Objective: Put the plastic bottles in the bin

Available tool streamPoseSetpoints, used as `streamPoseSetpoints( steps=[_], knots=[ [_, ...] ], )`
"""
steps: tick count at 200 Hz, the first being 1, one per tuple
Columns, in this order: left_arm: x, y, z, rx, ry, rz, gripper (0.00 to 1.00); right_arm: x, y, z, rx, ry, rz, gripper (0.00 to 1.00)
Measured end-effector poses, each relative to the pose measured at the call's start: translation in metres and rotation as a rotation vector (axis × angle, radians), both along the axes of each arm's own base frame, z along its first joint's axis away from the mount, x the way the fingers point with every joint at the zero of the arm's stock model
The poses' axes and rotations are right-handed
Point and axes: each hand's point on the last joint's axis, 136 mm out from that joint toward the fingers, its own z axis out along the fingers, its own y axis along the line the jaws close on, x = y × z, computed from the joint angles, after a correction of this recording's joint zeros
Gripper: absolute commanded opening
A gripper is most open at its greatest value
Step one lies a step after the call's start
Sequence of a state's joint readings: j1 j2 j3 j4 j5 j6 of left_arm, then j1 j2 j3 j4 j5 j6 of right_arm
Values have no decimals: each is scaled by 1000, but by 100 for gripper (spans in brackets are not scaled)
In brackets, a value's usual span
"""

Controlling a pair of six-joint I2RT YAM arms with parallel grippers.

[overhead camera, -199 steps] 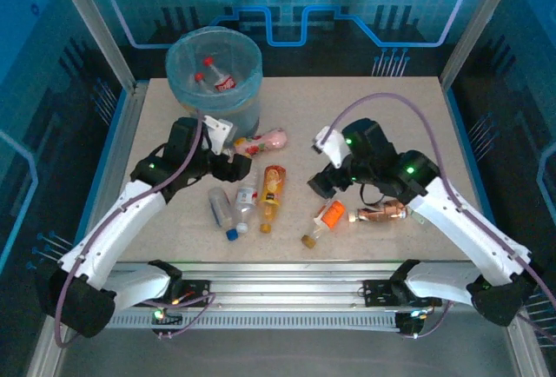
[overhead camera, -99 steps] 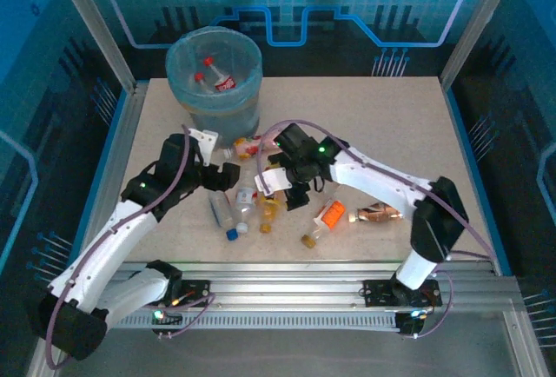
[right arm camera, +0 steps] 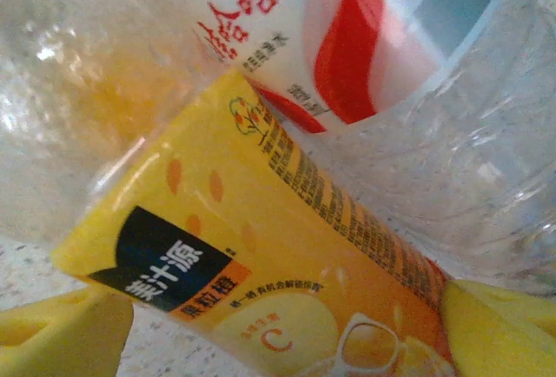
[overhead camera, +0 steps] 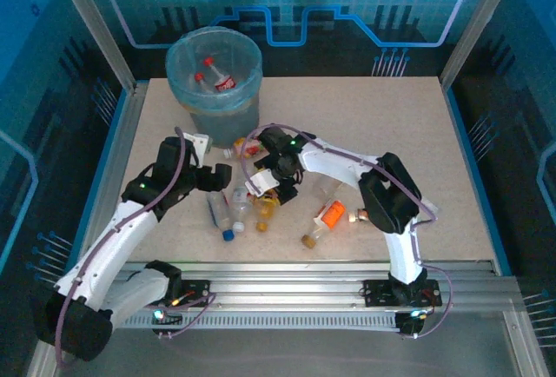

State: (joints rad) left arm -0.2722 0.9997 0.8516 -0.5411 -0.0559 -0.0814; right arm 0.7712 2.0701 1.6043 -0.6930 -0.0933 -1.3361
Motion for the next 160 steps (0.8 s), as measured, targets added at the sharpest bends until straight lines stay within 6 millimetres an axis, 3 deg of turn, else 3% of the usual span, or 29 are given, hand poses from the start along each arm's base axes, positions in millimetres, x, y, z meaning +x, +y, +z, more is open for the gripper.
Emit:
streamPoseSetpoints(
  steps=[47,98,133,160],
  knots=[
    [1,3,0,-8,3,19,91,2,0,0,7,9,21,78],
    [1,3,0,-23,7,26,91,2,-4,-2,1,24,16,84],
    [0,3,2,-26,2,25,92,-6,-15,-26,-70,84,13,87],
    [0,2,2,-31,2,20,91,-13,-22,-37,-110,121,11,80]
  ],
)
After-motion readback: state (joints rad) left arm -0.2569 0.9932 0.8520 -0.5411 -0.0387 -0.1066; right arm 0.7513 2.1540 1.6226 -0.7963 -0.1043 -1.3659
